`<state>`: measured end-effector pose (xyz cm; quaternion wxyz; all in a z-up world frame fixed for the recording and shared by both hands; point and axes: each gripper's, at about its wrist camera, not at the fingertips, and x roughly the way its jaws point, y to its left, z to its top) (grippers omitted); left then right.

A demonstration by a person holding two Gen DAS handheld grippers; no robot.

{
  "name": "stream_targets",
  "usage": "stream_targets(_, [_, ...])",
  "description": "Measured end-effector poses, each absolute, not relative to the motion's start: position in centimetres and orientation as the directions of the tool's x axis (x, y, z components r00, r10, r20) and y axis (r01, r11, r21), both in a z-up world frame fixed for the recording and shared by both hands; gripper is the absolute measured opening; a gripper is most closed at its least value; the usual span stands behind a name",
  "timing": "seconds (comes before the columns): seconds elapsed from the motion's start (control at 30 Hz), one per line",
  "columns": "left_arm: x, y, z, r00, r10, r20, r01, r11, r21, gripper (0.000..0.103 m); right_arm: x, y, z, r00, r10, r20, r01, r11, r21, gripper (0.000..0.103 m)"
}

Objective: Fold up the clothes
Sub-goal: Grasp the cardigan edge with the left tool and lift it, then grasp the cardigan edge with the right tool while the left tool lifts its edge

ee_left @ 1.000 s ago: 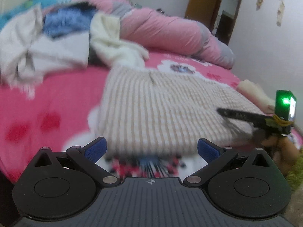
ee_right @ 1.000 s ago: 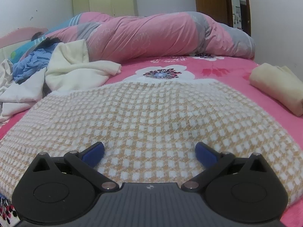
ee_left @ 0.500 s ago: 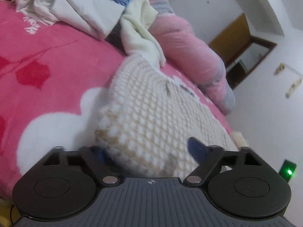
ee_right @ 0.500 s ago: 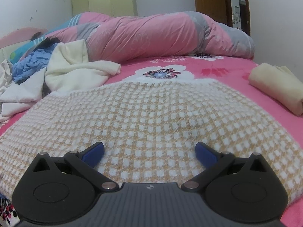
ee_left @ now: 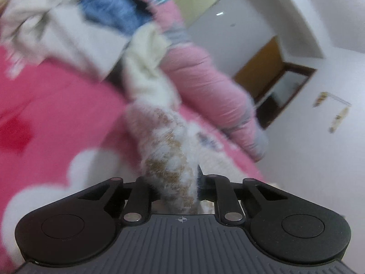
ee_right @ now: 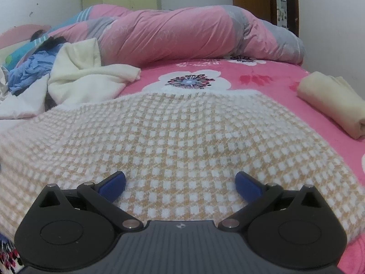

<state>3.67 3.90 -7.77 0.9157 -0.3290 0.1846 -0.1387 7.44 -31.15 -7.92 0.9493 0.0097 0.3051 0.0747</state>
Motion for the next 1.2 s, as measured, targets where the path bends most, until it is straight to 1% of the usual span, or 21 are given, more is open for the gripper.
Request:
stream_targets(0.1, [4.4, 2.6, -5.9, 0.888, -0.432, -0.160, 0.251, 0.745, -0.618, 0.013, 7.3, -30.8, -8.2, 0.812, 0.129, -0.569, -0.121, 0.991, 0.052, 0.103])
stream_targets(0.2, [5.4, 0.9, -4.4, 0.868, -0.485, -0.111, 0.344, 0.746, -0.571, 0.012, 7.1, -30.8, -8.4, 0.821, 0.123, -0.558, -0.113, 0.992, 0.053, 0.103])
stream_targets(0.27, [5.8, 0.0, -3.9, 0.855, -0.509, -0.095, 0.380, 0.742, -0.553, 0.012, 7.0, -30.7, -8.3, 0.823, 0.114, -0.556, -0.103, 0.993, 0.051, 0.103])
stream_targets(0.37, [5.4, -0.6, -3.3, 0.851, -0.518, -0.084, 0.416, 0.763, -0.495, 0.012, 7.0, -30.5, -7.3, 0.819, 0.087, -0.567, -0.087, 0.996, 0.027, 0.103])
stream_targets(0.4, [5.3, -0.9, -3.2, 0.850, -0.521, -0.080, 0.427, 0.770, -0.475, 0.012, 6.9, -30.3, -6.7, 0.825, 0.080, -0.559, -0.090, 0.996, 0.011, 0.099])
stream_targets(0.47, [5.5, -1.0, -2.9, 0.846, -0.526, -0.086, 0.435, 0.775, -0.458, 0.012, 6.9, -29.8, -5.2, 0.861, 0.080, -0.502, -0.104, 0.994, -0.021, 0.099])
stream_targets(0.5, [5.6, -1.1, -2.8, 0.844, -0.529, -0.089, 0.440, 0.777, -0.450, 0.012, 7.5, -29.6, -5.1, 0.865, 0.077, -0.495, -0.108, 0.994, -0.034, 0.099])
stream_targets(0.63, [6.4, -2.7, -1.7, 0.823, -0.560, -0.095, 0.485, 0.781, -0.394, 0.012, 11.4, -29.0, -6.2, 0.853, 0.060, -0.518, -0.116, 0.990, -0.077, 0.100])
stream_targets(0.67, [6.6, -3.2, -1.5, 0.814, -0.572, -0.095, 0.501, 0.776, -0.382, 0.012, 12.6, -28.8, -7.5, 0.832, 0.062, -0.551, -0.132, 0.987, -0.089, 0.103])
stream_targets(0.7, [6.7, -3.7, -1.3, 0.808, -0.580, -0.100, 0.510, 0.775, -0.372, 0.012, 13.2, -29.0, -8.5, 0.832, 0.074, -0.550, -0.136, 0.988, -0.072, 0.103])
stream_targets(0.77, [6.8, -4.6, -0.9, 0.802, -0.588, -0.101, 0.525, 0.776, -0.348, 0.012, 13.0, -29.7, -8.1, 0.832, 0.086, -0.548, -0.134, 0.990, -0.048, 0.103])
stream_targets(0.8, [6.8, -5.0, -0.7, 0.799, -0.592, -0.101, 0.532, 0.776, -0.340, 0.012, 12.8, -30.1, -7.6, 0.833, 0.084, -0.546, -0.126, 0.991, -0.040, 0.100])
stream_targets(0.83, [7.0, -5.5, -0.4, 0.795, -0.598, -0.101, 0.540, 0.774, -0.332, 0.012, 12.1, -30.7, -7.1, 0.847, 0.075, -0.527, -0.108, 0.994, -0.032, 0.098])
stream_targets(0.93, [7.4, -7.3, 0.2, 0.781, -0.617, -0.101, 0.568, 0.767, -0.297, 0.012, 8.0, -33.2, -5.8, 0.906, 0.098, -0.411, -0.102, 0.995, 0.011, 0.098])
stream_targets(0.97, [7.4, -7.9, 0.4, 0.774, -0.625, -0.102, 0.579, 0.764, -0.284, 0.012, 6.8, -33.7, -5.9, 0.912, 0.100, -0.397, -0.111, 0.994, -0.003, 0.098])
stream_targets(1.0, [7.5, -8.7, 0.5, 0.767, -0.633, -0.106, 0.590, 0.761, -0.270, 0.012, 5.8, -34.0, -6.2, 0.913, 0.100, -0.396, -0.122, 0.992, -0.031, 0.098])
stream_targets(1.1, [8.0, -11.4, 0.3, 0.741, -0.659, -0.129, 0.626, 0.747, -0.225, 0.012, 4.8, -33.8, -9.9, 0.885, 0.043, -0.463, -0.117, 0.984, -0.132, 0.099])
stream_targets(1.13, [8.3, -12.5, 0.2, 0.728, -0.670, -0.143, 0.640, 0.739, -0.210, 0.012, 4.4, -34.4, -10.1, 0.884, 0.046, -0.466, -0.104, 0.989, -0.100, 0.099])
stream_targets(1.2, [8.9, -14.5, 0.0, 0.710, -0.685, -0.166, 0.663, 0.729, -0.174, 0.012, 3.6, -36.3, -9.5, 0.891, 0.072, -0.449, -0.068, 0.997, 0.025, 0.097])
